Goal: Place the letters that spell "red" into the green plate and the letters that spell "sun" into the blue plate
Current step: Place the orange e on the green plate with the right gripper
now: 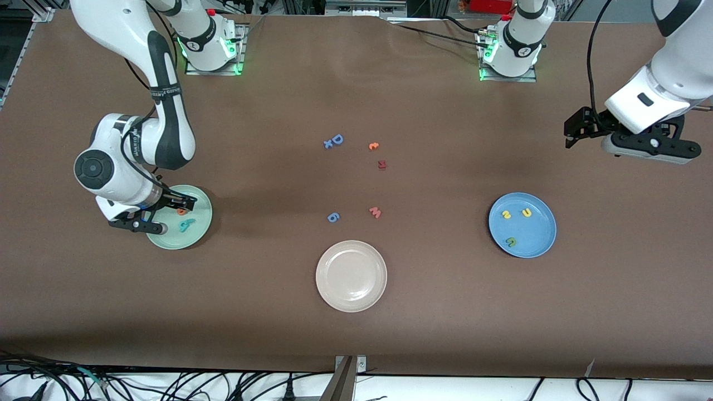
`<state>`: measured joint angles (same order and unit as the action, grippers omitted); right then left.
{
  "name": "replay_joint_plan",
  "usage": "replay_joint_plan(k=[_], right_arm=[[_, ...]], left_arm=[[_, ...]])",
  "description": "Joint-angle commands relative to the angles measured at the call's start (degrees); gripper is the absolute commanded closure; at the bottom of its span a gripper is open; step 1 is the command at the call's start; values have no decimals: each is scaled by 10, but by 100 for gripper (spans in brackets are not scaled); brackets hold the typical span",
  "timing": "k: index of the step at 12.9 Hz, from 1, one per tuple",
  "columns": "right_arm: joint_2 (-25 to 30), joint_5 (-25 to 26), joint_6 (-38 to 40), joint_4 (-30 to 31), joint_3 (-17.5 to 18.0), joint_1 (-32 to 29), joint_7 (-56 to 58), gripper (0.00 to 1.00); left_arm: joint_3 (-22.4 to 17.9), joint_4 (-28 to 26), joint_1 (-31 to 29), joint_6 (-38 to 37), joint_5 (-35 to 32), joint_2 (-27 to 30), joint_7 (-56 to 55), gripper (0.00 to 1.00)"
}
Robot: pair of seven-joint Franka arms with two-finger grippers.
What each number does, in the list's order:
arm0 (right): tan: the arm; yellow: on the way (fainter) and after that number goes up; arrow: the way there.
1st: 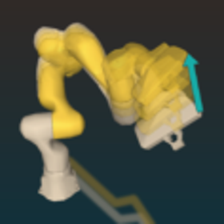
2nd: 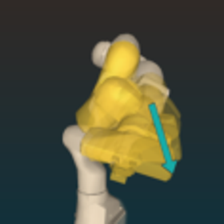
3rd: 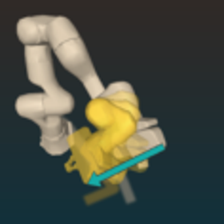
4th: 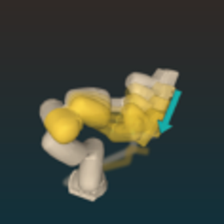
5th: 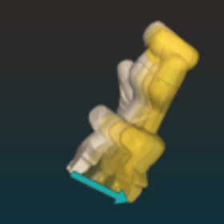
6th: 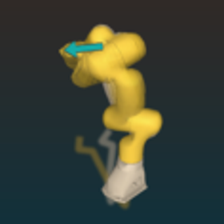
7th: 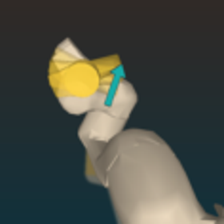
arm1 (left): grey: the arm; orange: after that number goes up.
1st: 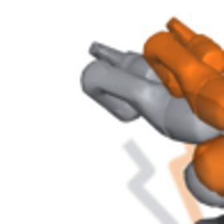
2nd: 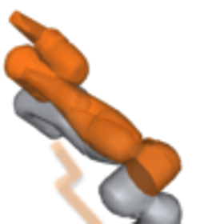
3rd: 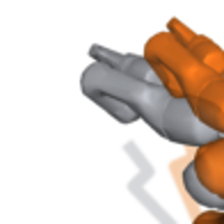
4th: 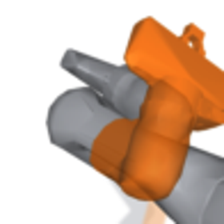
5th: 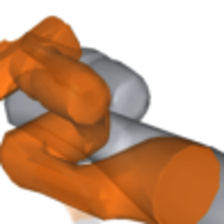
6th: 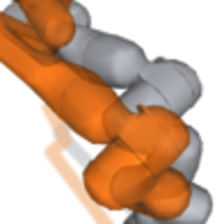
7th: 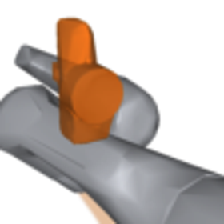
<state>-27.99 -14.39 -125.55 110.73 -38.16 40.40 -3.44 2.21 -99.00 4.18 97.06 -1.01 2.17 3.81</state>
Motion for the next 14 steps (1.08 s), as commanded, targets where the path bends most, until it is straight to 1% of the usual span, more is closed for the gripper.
replay_joint_plan(k=[1, 4, 7, 9, 11, 12, 13, 14], right_arm=[[4, 0, 82, -52, 0, 1, -25, 0], [6, -2, 172, -111, 2, 2, -76, 0], [13, -2, 247, -158, 1, 4, -88, 0], [14, -2, 281, -184, 1, 3, -87, 0], [25, -1, 290, -191, 10, -2, -88, 0], [44, 6, 293, -191, 44, -28, -94, 0], [60, 18, 293, -191, 97, -76, -106, 0], [83, 61, 294, -191, 154, -119, -115, 0]], left_arm=[[-9, 37, -3, -42, 22, -14, 8, 0], [-9, 42, -8, -51, 22, -18, 8, 0], [-8, 42, -8, -51, 22, -19, 8, 0], [-7, 42, -7, -51, 22, -20, 9, 0], [-6, 42, -7, -51, 22, -19, 9, 0], [-6, 42, -7, -51, 22, -19, 9, 0], [-5, 42, -7, -51, 22, -19, 9, 0], [-5, 41, -7, -53, 22, -19, 8, 0]])
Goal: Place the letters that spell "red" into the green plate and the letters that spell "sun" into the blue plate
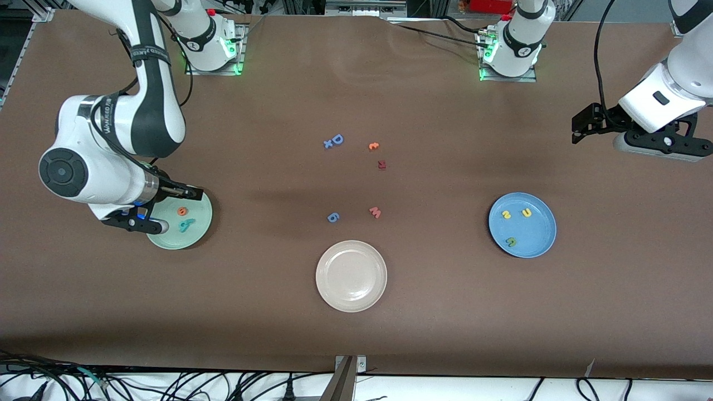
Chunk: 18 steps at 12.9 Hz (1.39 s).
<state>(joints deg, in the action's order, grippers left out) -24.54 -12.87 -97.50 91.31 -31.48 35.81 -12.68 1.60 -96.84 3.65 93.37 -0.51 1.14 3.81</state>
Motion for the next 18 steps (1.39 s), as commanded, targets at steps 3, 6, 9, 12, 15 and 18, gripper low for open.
replay_joint_plan(k=[3, 6, 9, 12, 15, 18], right_arm=[[102, 94, 34, 6, 207, -176, -33, 0], [160, 95, 51, 19, 283, -268, -24, 0], [200, 113, 90, 12, 283, -273, -20, 0], [224, 120, 115, 11, 280, -271, -10, 0], [226, 115, 111, 5, 259, -271, 29, 0], [228, 116, 109, 4, 255, -273, 57, 0]], left_arm=[[2, 20, 2, -21, 16, -8, 6, 0], [2, 24, 0, -21, 16, -8, 8, 0], [3, 25, 4, -25, 16, -8, 8, 0], [11, 26, 5, -27, 16, -8, 8, 0], [11, 29, 4, -27, 14, -8, 8, 0], [8, 30, -3, -31, 12, -6, 10, 0]])
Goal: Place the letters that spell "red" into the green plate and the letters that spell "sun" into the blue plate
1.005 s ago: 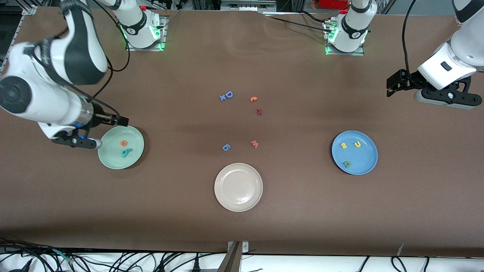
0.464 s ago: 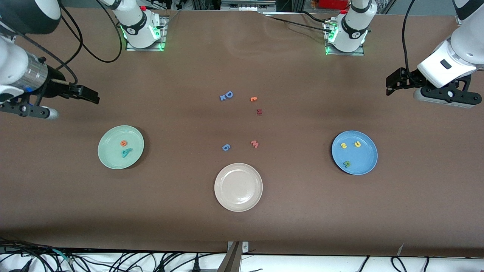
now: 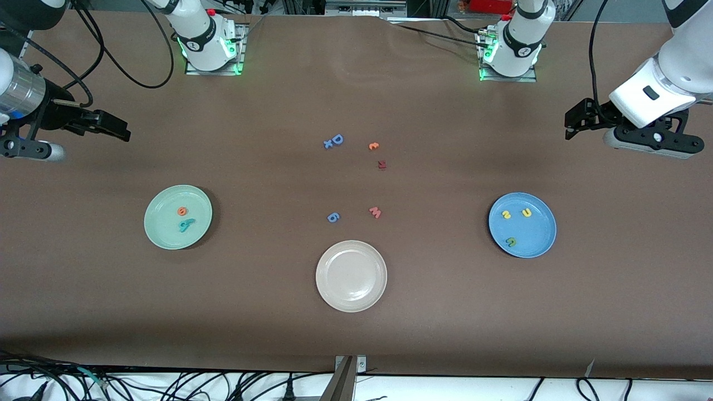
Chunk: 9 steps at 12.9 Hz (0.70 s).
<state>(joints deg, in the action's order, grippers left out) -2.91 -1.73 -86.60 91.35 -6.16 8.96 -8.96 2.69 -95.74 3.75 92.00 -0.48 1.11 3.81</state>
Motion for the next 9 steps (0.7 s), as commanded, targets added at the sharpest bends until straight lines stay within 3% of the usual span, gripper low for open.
replay_joint_plan(k=[1, 9], right_arm=[[13, 8, 0, 4, 2, -10, 21, 0], [12, 8, -1, 4, -2, -25, 54, 0]], left_arm=[[-3, 20, -4, -31, 12, -5, 10, 0], [0, 40, -10, -45, 13, -5, 13, 0]])
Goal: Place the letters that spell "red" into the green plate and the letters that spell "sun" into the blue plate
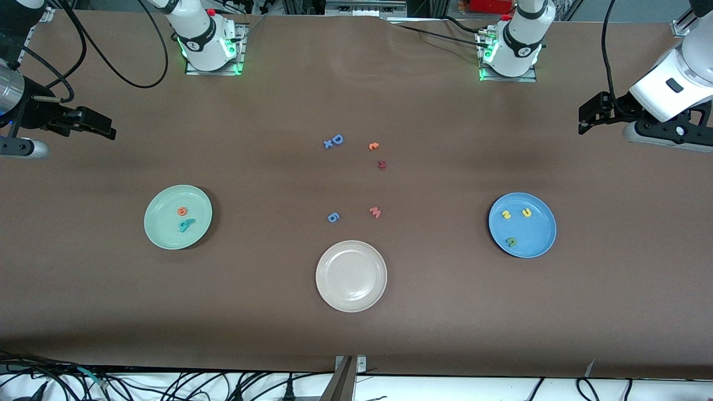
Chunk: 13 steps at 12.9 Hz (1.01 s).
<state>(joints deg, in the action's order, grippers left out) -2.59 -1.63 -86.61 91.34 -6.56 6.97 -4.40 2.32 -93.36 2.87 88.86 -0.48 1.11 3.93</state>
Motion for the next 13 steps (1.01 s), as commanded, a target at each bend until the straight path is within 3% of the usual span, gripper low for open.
replay_joint_plan(k=[1, 13], right_arm=[[9, 7, 0, 4, 2, -6, 9, 0], [-7, 5, 1, 3, -4, -5, 11, 0]], left_arm=[[4, 18, -1, -13, 12, -6, 12, 0], [4, 20, 2, -14, 10, -5, 10, 0]])
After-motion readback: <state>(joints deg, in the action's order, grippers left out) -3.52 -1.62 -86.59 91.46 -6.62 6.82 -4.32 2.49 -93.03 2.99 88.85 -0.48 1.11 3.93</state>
